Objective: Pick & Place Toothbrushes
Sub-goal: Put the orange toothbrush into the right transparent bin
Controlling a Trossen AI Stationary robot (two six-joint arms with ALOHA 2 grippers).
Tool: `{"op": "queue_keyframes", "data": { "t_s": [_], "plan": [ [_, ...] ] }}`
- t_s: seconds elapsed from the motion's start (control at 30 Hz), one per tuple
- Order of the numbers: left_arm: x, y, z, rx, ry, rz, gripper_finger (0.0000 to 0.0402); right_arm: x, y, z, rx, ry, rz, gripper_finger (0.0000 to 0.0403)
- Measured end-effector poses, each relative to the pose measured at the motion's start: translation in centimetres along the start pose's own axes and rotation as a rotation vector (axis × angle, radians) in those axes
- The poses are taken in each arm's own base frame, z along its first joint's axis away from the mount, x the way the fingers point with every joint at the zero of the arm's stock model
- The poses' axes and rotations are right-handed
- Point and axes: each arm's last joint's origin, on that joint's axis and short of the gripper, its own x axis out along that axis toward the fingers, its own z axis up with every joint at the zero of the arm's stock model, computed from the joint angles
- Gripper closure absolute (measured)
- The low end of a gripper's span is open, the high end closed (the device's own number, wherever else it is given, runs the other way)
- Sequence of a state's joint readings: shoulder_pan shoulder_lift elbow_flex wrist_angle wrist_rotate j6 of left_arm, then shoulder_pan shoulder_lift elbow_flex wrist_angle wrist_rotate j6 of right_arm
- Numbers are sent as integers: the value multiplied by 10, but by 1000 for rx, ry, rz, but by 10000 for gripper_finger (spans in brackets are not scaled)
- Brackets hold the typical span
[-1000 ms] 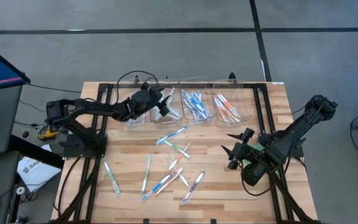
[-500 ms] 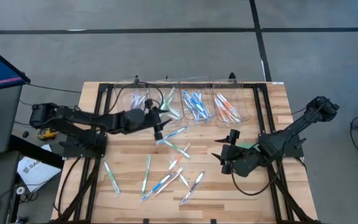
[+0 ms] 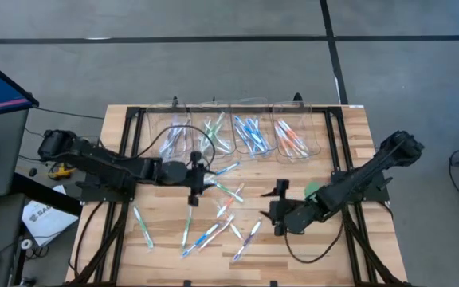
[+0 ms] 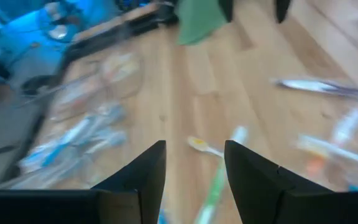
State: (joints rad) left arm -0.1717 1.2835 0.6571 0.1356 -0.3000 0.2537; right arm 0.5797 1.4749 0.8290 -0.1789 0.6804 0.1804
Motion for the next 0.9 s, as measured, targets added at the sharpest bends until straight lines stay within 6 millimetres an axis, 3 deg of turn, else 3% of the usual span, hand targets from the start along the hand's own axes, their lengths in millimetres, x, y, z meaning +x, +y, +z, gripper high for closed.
{"op": "queue_keyframes", "data": {
  "t_s": [0.27, 0.4, 0.63, 0.9],
  "plan": [
    [-1, -14, -24, -18, 59, -48, 253, 39, 14, 16, -50, 22, -26, 147],
    [-1, -15, -28, -65, 70, -47, 254, 48, 14, 36, 4, 18, 75, 147],
    [-1, -15, -25, -103, 45, -69, 257, 75, 10, 49, 134, 219, 324, 150],
    [-1, -18, -22, -168, 4, -170, 257, 99, 17, 58, 258, 404, 449, 181]
  ]
}}
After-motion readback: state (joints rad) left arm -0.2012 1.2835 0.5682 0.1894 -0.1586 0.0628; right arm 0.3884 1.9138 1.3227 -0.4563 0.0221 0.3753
